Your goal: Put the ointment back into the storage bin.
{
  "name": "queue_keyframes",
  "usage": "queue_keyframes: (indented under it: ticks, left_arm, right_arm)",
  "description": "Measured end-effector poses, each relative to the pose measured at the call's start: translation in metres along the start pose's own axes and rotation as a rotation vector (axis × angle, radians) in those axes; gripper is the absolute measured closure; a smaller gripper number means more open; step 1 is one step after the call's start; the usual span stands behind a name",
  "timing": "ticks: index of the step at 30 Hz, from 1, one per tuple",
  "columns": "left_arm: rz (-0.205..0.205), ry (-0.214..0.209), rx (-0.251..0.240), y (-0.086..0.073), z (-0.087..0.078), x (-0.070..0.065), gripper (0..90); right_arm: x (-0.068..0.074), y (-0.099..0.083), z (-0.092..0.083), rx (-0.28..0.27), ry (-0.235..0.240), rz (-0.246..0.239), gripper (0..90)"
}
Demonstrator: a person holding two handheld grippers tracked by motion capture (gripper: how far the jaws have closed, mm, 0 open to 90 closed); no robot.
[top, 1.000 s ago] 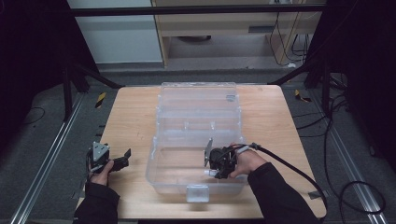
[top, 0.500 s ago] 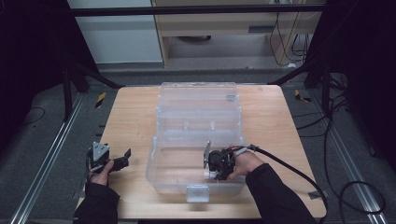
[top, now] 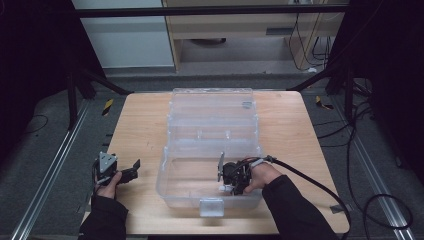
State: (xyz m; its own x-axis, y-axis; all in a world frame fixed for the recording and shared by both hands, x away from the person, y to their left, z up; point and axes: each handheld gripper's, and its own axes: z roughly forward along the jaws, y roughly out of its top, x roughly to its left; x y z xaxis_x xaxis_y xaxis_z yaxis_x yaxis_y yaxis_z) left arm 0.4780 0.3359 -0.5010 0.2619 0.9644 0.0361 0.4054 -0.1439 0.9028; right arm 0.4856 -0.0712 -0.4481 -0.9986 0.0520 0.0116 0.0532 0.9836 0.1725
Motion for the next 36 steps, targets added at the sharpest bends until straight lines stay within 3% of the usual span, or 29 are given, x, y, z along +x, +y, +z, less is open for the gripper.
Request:
queue_keyframes:
  ticks: [2,7,9,13,19,21,22,23,25,26,27,28,29,30,34,36]
  left_arm:
    - [-0.001,0.000,-0.001,0.000,0.000,0.000,1.5]
    - [0.000,0.000,0.000,0.000,0.000,0.000,1.5]
    - [-0.001,0.000,0.000,0.000,0.000,0.000,1.5]
    - [-0.001,0.000,-0.002,0.000,0.000,0.000,1.5]
    - [-0.002,0.001,-0.002,0.000,0.000,0.000,1.5]
    - [-0.001,0.001,-0.002,0.000,0.000,0.000,1.5]
    - [-0.001,0.001,-0.002,0.000,0.000,0.000,1.5]
    - [-0.002,0.001,-0.002,0.000,0.000,0.000,1.5]
    - [-0.002,0.001,-0.002,0.000,0.000,0.000,1.5]
    - [-0.004,0.002,-0.002,0.000,0.000,0.000,1.5]
    - [-0.004,0.002,-0.002,0.000,0.000,0.000,1.5]
    - [-0.005,0.002,-0.002,0.000,0.000,0.000,1.5]
    - [-0.005,0.002,-0.002,0.000,0.000,0.000,1.5]
    - [-0.004,0.002,-0.002,0.000,0.000,0.000,1.5]
    - [-0.004,0.002,-0.002,0.000,0.000,0.000,1.5]
    - [-0.004,0.002,-0.002,0.000,0.000,0.000,1.5]
  right_arm:
    - [0.001,0.001,0.000,0.007,0.000,0.016,68.6]
    - [-0.001,-0.001,-0.002,-0.006,0.000,0.004,67.5]
    - [0.000,-0.001,-0.006,-0.006,-0.004,0.025,67.4]
    - [-0.002,-0.003,-0.012,-0.043,-0.022,0.027,66.9]
    - [-0.003,-0.008,-0.032,-0.121,-0.071,0.089,61.4]
    - [-0.003,-0.011,-0.039,-0.162,-0.089,0.116,59.9]
    - [-0.003,-0.015,-0.046,-0.213,-0.116,0.141,58.0]
    - [-0.003,-0.015,-0.046,-0.213,-0.116,0.141,58.0]
    - [-0.002,-0.019,-0.054,-0.265,-0.141,0.160,55.6]
    - [-0.002,-0.025,-0.062,-0.323,-0.165,0.184,54.4]
    - [-0.002,-0.025,-0.062,-0.323,-0.165,0.184,54.4]
    - [-0.001,-0.030,-0.070,-0.383,-0.191,0.209,53.2]
    - [-0.001,-0.030,-0.070,-0.383,-0.191,0.209,53.2]
    - [0.000,-0.036,-0.077,-0.446,-0.213,0.244,50.0]
    - [0.003,-0.047,-0.088,-0.540,-0.253,0.304,47.6]
    - [0.004,-0.050,-0.091,-0.563,-0.265,0.311,46.1]
